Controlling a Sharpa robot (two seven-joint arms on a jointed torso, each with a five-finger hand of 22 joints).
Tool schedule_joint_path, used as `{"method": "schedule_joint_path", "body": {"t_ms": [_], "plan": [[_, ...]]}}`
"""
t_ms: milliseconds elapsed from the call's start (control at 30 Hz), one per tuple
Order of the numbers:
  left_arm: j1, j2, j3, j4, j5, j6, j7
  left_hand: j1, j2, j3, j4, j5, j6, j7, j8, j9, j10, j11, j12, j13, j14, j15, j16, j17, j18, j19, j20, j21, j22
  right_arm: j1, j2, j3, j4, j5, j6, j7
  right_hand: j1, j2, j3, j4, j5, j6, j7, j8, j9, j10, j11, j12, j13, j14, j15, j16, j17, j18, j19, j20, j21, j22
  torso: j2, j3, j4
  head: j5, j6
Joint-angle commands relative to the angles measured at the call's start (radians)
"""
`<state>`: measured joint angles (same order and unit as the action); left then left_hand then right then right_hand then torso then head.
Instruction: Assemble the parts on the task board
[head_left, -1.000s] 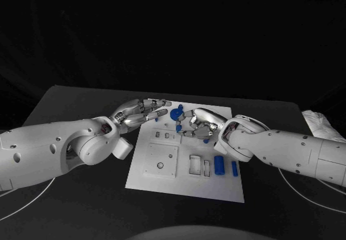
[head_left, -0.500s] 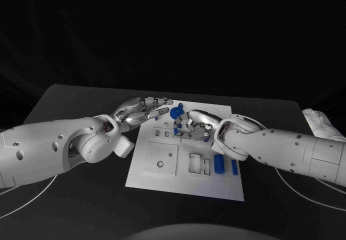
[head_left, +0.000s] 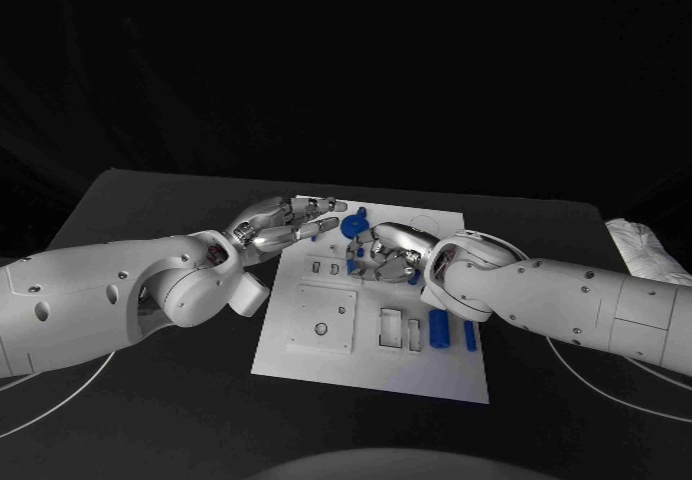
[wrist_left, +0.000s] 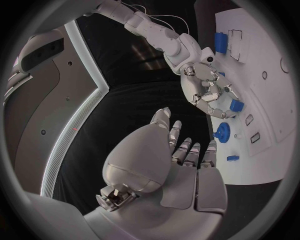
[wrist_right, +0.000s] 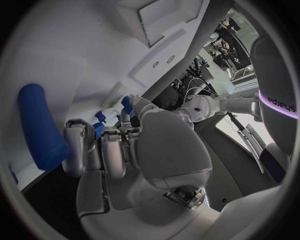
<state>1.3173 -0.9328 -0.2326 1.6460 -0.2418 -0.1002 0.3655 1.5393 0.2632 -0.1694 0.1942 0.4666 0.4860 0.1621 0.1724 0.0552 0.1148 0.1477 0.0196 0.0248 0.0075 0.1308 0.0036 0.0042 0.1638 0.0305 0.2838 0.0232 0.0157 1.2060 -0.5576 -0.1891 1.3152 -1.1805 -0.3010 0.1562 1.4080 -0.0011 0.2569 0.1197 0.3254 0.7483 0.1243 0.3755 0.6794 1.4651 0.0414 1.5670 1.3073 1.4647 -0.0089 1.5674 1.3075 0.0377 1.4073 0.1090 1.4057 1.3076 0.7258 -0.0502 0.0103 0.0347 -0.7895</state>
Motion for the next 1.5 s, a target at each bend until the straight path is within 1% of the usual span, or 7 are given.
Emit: {"method": "schedule_joint_path", "body": {"t_ms": [33,367,1033,1133,1333,1400,1500], "plan": [[0.0,0.001,0.001,0.002,-0.005,0.01,0.002,0.007,-0.003,-0.002,-0.007,0.004,0.006,0.008,0.003,0.001,0.009,0.0,0.004,0.002,0.002,0.006,0.006,0.001,0.018,0.004,0.002,0.005,0.002,-0.001,0.003,0.0,-0.002,-0.023,0.009,-0.006,-0.004,-0.008,0.0,-0.008,0.004,-0.005,0.005,-0.008,-0.005,0.106,0.01,0.004,0.263,0.106,0.009,0.003,0.263,0.013,-0.005,0.001,-0.004,0.196,0.0,-0.001,-0.0008,0.0,0.001],[0.0,0.001,0.001,0.003,-0.005,0.01,0.001,0.007,-0.003,-0.002,-0.007,0.004,0.005,0.008,0.003,0.001,0.008,0.0,0.004,0.001,0.002,0.006,0.006,0.001,0.018,0.004,0.002,0.005,0.001,-0.001,0.008,0.0,-0.009,-0.028,0.012,-0.003,-0.009,-0.011,0.002,-0.014,0.002,-0.033,0.011,-0.031,-0.02,0.106,0.01,0.004,0.263,0.106,0.011,0.003,0.263,0.014,-0.007,0.004,-0.008,0.195,-0.001,-0.0007,-0.0007,-0.002,0.002],[0.0,0.002,0.001,0.001,-0.005,0.012,-0.006,0.007,-0.004,-0.002,-0.007,0.004,0.005,0.008,0.003,0.001,0.008,0.001,0.004,0.001,0.002,0.006,0.005,0.001,0.018,0.004,0.002,0.005,0.001,-0.002,0.011,0.0,-0.019,-0.029,0.022,-0.004,-0.011,-0.022,0.005,-0.025,-0.008,-0.062,0.015,-0.057,-0.041,0.106,0.011,0.004,0.263,0.106,0.012,0.003,0.263,0.016,-0.014,0.006,-0.016,0.192,0.0,-0.0005,-0.0011,-0.003,0.0],[0.0,0.002,0.001,0.0,-0.005,0.013,-0.008,0.006,-0.004,-0.002,-0.007,0.004,0.006,0.009,0.003,0.001,0.008,0.001,0.003,0.001,0.001,0.006,0.005,0.001,0.018,0.003,0.002,0.005,0.001,-0.002,0.013,0.0,-0.021,-0.031,0.025,-0.004,-0.015,-0.027,0.004,-0.028,-0.03,-0.07,0.016,-0.069,-0.051,0.106,0.013,0.004,0.263,0.106,0.012,0.003,0.263,0.016,-0.015,0.007,-0.018,0.192,-0.001,-0.0006,-0.0013,-0.003,-0.001],[0.0,0.003,0.001,-0.001,-0.005,0.014,-0.012,0.006,-0.004,-0.002,-0.007,0.004,0.006,0.009,0.003,0.001,0.008,0.001,0.003,0.001,0.001,0.006,0.005,0.001,0.018,0.003,0.002,0.005,0.001,-0.002,0.014,0.0,-0.025,-0.035,0.029,-0.006,-0.024,-0.038,-0.002,-0.033,-0.083,-0.095,0.016,-0.107,-0.082,0.106,0.014,0.004,0.263,0.106,0.014,0.003,0.263,0.017,-0.017,0.009,-0.022,0.191,0.0,-0.0006,-0.0008,-0.004,-0.002],[0.0,0.003,0.001,-0.002,-0.005,0.014,-0.013,0.006,-0.004,-0.002,-0.007,0.004,0.006,0.009,0.003,0.001,0.008,0.001,0.003,0.001,0.001,0.006,0.005,0.001,0.018,0.003,0.002,0.005,0.001,-0.002,0.014,0.0,-0.026,-0.036,0.03,-0.007,-0.032,-0.04,-0.01,-0.032,-0.129,-0.099,0.016,-0.12,-0.093,0.106,0.014,0.004,0.263,0.106,0.014,0.003,0.263,0.017,-0.018,0.01,-0.024,0.19,-0.001,-0.0003,-0.0007,-0.003,-0.003],[0.0,0.003,0.001,-0.003,-0.005,0.015,-0.015,0.006,-0.004,-0.002,-0.007,0.004,0.006,0.009,0.003,0.001,0.008,0.001,0.003,0.001,0.001,0.006,0.005,0.001,0.018,0.003,0.002,0.005,0.001,-0.002,0.014,0.0,-0.026,-0.038,0.032,-0.01,-0.036,-0.04,-0.017,-0.032,-0.162,-0.103,0.016,-0.132,-0.103,0.106,0.013,0.004,0.263,0.106,0.015,0.003,0.263,0.018,-0.019,0.01,-0.027,0.19,0.0,-0.0005,-0.0004,-0.003,-0.003]]}}
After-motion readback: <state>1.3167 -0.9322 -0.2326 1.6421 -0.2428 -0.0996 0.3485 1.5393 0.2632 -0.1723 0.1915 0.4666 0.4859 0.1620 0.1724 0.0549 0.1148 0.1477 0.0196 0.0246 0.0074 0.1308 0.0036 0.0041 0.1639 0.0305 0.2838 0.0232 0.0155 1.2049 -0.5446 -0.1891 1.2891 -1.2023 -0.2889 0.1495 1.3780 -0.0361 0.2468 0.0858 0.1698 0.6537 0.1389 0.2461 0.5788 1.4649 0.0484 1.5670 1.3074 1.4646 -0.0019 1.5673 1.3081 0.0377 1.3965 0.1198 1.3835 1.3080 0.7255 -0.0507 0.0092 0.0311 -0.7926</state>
